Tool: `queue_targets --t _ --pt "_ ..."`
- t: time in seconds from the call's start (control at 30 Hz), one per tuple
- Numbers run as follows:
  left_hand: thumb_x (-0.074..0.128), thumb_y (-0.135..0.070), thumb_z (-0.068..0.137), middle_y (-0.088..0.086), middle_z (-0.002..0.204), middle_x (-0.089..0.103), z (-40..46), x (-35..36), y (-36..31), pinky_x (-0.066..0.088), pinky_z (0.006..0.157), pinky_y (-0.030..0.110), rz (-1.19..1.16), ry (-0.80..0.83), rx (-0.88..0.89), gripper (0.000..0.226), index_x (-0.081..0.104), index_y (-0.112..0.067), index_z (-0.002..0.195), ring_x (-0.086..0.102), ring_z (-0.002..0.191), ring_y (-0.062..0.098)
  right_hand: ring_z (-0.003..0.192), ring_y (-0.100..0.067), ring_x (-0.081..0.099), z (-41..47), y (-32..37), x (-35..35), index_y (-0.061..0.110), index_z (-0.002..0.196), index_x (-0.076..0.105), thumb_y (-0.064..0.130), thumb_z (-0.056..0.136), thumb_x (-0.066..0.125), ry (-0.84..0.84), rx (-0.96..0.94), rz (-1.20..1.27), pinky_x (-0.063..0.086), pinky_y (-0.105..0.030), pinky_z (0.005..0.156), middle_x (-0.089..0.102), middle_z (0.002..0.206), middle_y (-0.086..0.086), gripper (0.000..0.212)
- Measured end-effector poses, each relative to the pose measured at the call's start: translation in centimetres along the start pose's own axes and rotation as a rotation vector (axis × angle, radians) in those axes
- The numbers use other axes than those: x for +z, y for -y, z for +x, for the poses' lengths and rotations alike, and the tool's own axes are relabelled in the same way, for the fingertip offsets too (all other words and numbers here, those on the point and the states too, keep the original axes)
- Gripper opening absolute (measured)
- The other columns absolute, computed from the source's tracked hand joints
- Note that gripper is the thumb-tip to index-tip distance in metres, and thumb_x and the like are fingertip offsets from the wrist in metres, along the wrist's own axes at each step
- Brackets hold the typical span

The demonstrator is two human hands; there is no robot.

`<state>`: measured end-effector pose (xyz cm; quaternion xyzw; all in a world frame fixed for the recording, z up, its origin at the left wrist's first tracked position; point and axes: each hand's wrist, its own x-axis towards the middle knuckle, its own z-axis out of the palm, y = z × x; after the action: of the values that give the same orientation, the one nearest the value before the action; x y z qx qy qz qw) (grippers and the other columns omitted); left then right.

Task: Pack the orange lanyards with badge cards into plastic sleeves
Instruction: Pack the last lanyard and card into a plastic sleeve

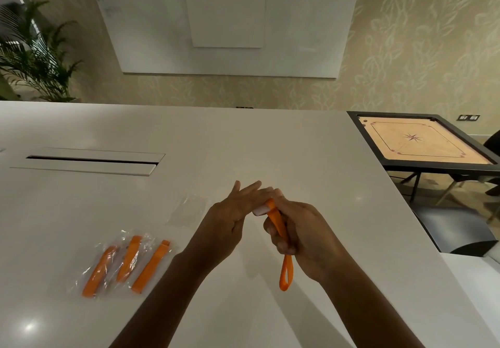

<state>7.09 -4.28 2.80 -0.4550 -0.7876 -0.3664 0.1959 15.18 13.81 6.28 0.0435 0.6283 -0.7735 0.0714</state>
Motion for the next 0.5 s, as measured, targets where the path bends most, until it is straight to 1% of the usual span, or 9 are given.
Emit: queue_targets --t 0.1,0.2,0.27,0.3,0.33,0.37,0.43,0.47,0.5 --pt "0.057 0.015 0.097 0.002 0.149 0.056 0.0 0.1 0.2 0.038 0.118 0.062 0.012 0.004 0.012 0.050 0.058 -0.003 0.144 0.052 0.143 0.026 0.052 -0.014 0.052 0.1 -0.1 0.1 0.013 0.100 0.083 0.056 0.105 0.052 -0.025 -0.002 -0.015 0.040 -0.024 0.048 0.066 0.073 -0.008 0.053" --pt "0.053 0.018 0.099 0.001 0.160 0.046 0.0 0.2 0.0 0.030 0.126 0.052 0.006 -0.050 -0.041 0.057 0.051 -0.007 0.150 0.035 0.155 0.022 0.049 -0.014 0.051 0.2 -0.3 0.3 0.008 0.092 0.078 0.058 0.100 0.059 -0.060 0.005 -0.012 0.039 -0.026 0.049 0.068 0.075 -0.012 0.054" --pt "0.048 0.015 0.101 -0.004 0.168 0.034 0.0 0.3 -0.3 0.027 0.127 0.036 -0.013 -0.142 -0.165 0.064 0.040 -0.014 0.158 0.020 0.160 0.016 0.048 -0.014 0.049 0.3 -0.5 0.3 0.009 0.086 0.073 0.054 0.102 0.058 -0.065 -0.012 -0.020 0.039 -0.025 0.049 0.068 0.076 -0.013 0.050" --pt "0.046 0.012 0.103 -0.010 0.170 0.028 -0.1 0.3 -0.5 0.026 0.126 0.028 -0.030 -0.201 -0.268 0.067 0.035 -0.020 0.161 0.016 0.160 0.009 0.048 -0.014 0.048 0.3 -0.6 0.3 0.009 0.086 0.071 0.051 0.104 0.057 -0.064 -0.024 -0.027 0.039 -0.024 0.048 0.067 0.076 -0.013 0.048" --pt "0.045 0.006 0.106 -0.014 0.170 0.026 -0.1 0.5 -0.7 0.027 0.126 0.024 -0.080 -0.259 -0.406 0.067 0.031 -0.027 0.162 0.018 0.159 0.004 0.048 -0.014 0.047 0.3 -0.6 0.3 0.009 0.085 0.069 0.049 0.106 0.056 -0.065 -0.036 -0.033 0.038 -0.023 0.047 0.067 0.076 -0.013 0.047" --pt "0.046 -0.004 0.109 -0.016 0.169 0.030 -0.1 0.5 -1.0 0.030 0.125 0.028 -0.199 -0.308 -0.569 0.062 0.032 -0.034 0.161 0.024 0.156 0.002 0.048 -0.014 0.047 0.3 -0.6 0.3 0.008 0.085 0.068 0.047 0.106 0.055 -0.067 -0.044 -0.038 0.038 -0.023 0.046 0.066 0.075 -0.012 0.046" --pt "0.051 -0.025 0.109 -0.009 0.159 0.050 0.2 0.3 -1.7 0.042 0.120 0.039 -0.661 -0.386 -0.830 0.046 0.045 -0.039 0.153 0.049 0.145 0.010 0.048 -0.015 0.046 0.4 -0.7 0.4 0.008 0.085 0.067 0.045 0.107 0.056 -0.072 -0.047 -0.050 0.037 -0.023 0.045 0.066 0.074 -0.011 0.045" --pt "0.055 -0.034 0.105 -0.004 0.150 0.061 0.3 0.2 -1.8 0.049 0.113 0.041 -0.882 -0.389 -0.891 0.042 0.053 -0.038 0.147 0.060 0.135 0.015 0.048 -0.015 0.046 0.4 -0.8 0.4 0.008 0.086 0.067 0.045 0.107 0.056 -0.077 -0.044 -0.059 0.037 -0.023 0.045 0.066 0.073 -0.011 0.044" --pt "0.058 -0.041 0.098 -0.001 0.140 0.068 0.3 0.0 -1.9 0.055 0.106 0.040 -1.015 -0.370 -0.903 0.042 0.058 -0.036 0.140 0.068 0.126 0.018 0.048 -0.015 0.046 0.4 -0.9 0.5 0.007 0.086 0.068 0.045 0.107 0.056 -0.083 -0.038 -0.070 0.038 -0.023 0.045 0.066 0.072 -0.011 0.044"
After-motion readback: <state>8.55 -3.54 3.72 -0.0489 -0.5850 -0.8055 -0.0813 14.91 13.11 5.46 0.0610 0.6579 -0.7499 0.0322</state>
